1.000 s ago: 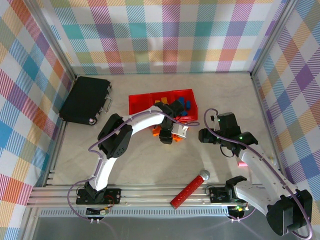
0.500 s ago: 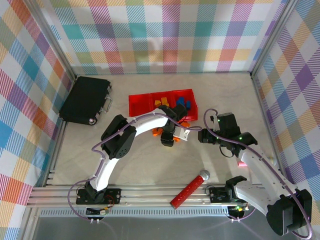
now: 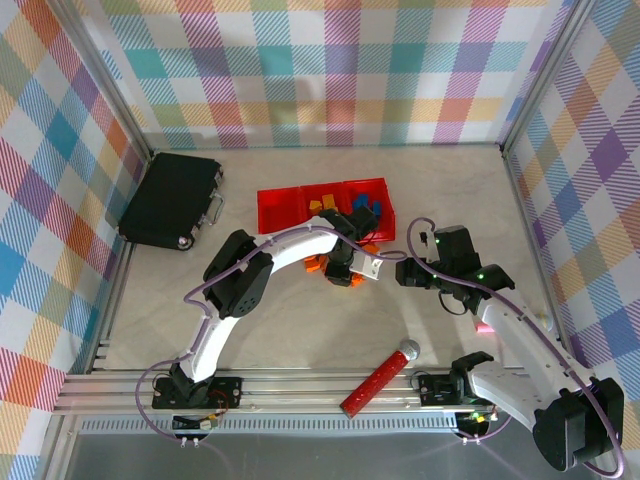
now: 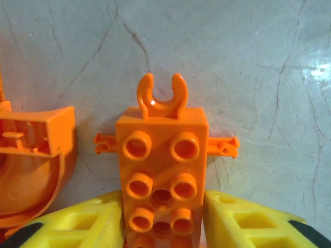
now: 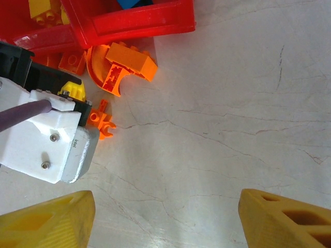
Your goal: Sort the legos into containers by color
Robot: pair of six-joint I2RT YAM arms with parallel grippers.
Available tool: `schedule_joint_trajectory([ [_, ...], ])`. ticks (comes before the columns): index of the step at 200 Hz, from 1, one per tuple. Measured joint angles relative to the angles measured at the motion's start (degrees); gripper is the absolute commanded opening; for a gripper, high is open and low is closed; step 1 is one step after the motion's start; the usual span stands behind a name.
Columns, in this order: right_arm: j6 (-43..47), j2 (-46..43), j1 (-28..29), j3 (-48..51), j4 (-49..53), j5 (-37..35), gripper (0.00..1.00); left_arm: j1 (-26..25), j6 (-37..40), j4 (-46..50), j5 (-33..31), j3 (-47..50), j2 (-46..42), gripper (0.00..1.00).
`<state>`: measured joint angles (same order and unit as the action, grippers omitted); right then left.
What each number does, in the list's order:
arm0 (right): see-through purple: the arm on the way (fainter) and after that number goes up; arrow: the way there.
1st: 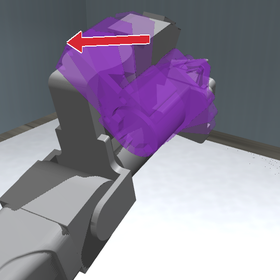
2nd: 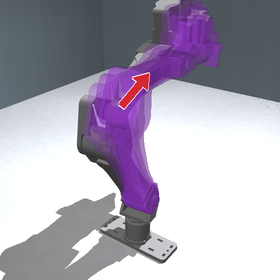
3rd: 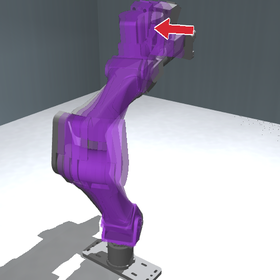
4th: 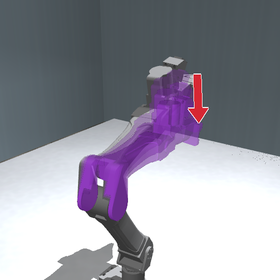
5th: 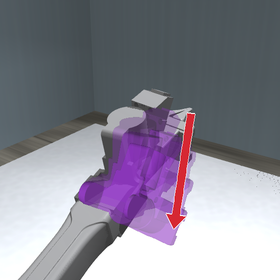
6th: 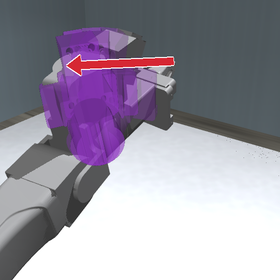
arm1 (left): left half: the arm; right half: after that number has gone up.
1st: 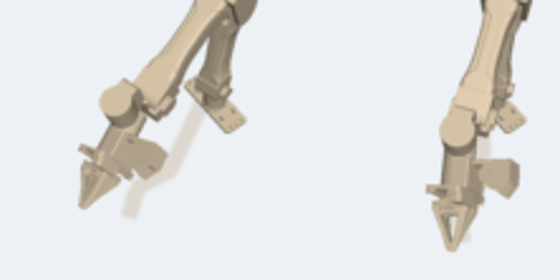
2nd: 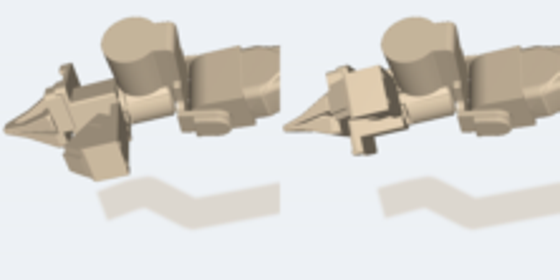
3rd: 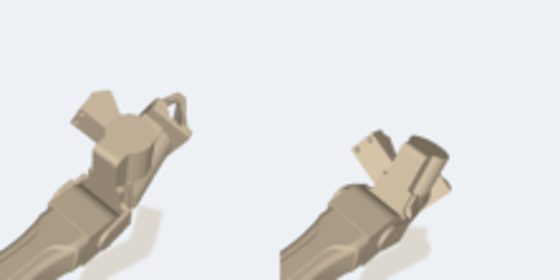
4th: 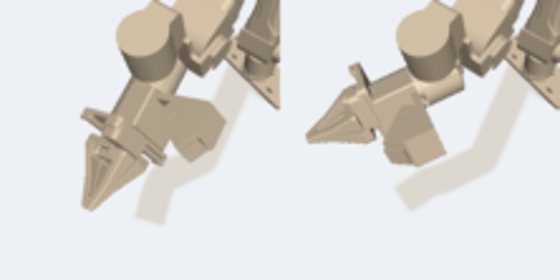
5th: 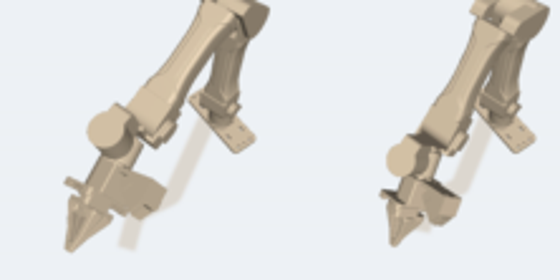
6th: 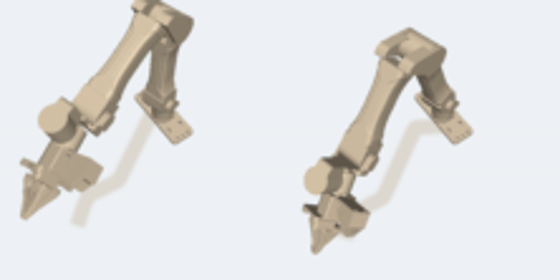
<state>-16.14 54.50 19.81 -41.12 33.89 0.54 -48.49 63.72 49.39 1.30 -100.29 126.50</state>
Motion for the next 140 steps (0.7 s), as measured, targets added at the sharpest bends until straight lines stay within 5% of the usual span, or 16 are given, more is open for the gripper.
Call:
schedule_joint_trajectory([
  [77,-1.0,-2.3,0.0,0.0,0.8,0.0,0.74,-1.4,-2.4,-9.6,-3.1,9.5,-5.8,0.06],
  [140,-1.3,-3.8,0.0,0.0,1.7,0.0,0.74,-1.9,-9.5,-23.1,-10.1,19.1,-17.1,0.02],
])
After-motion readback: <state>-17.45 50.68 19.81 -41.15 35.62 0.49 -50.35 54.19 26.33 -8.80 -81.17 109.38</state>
